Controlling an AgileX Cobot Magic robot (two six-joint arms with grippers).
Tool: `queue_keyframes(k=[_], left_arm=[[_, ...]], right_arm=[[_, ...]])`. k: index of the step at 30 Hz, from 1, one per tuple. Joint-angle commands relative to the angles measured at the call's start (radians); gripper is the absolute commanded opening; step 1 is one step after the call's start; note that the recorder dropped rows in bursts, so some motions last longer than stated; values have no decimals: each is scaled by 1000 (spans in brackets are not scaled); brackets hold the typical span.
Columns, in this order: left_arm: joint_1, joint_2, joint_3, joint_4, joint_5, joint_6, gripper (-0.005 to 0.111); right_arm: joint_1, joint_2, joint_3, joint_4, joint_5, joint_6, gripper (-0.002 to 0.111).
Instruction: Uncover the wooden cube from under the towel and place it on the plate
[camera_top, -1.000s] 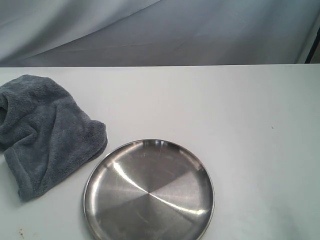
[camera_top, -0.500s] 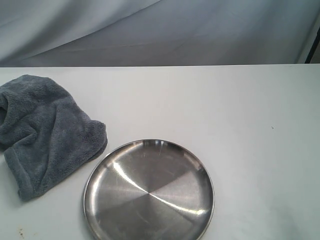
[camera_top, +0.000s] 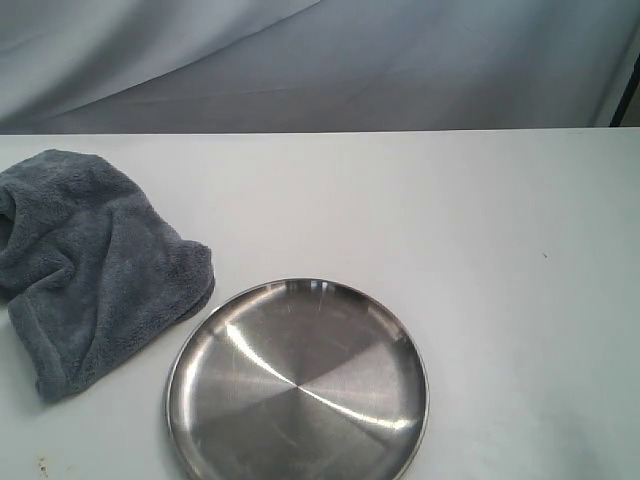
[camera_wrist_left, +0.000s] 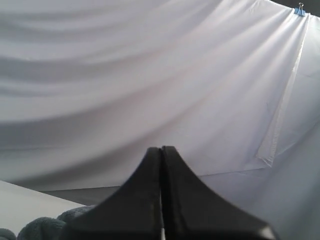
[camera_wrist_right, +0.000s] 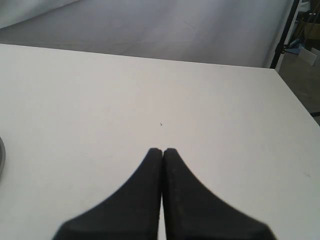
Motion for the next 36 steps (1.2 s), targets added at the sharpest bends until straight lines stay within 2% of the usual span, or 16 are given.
queue_keyframes(k=[1, 8, 11, 14, 17, 22, 29, 31, 36], left_arm=[[-2, -4, 5, -1, -8, 34, 0], [-2, -4, 5, -1, -247, 34, 0], [-2, -4, -20, -1, -190, 42, 0], [-2, 8, -94, 1, -161, 126, 0], [-2, 96, -175, 1, -136, 229, 0], [-2, 300, -328, 1, 138, 294, 0], [-2, 644, -484, 1, 344, 299, 0], [-2, 760, -553, 1, 446, 307, 0], [-2, 1020, -728, 1, 716, 436, 0]], right_arm=[[-8, -6, 4, 5, -2, -4, 0], [-8, -6, 4, 5, -2, -4, 0], [-8, -6, 4, 5, -2, -4, 0], [-8, -6, 4, 5, -2, -4, 0], [-8, -6, 4, 5, -2, -4, 0], [-8, -6, 4, 5, -2, -4, 0], [-8, -6, 4, 5, -2, -4, 0], [-8, -6, 4, 5, -2, -4, 0], [-8, -6, 4, 5, -2, -4, 0]])
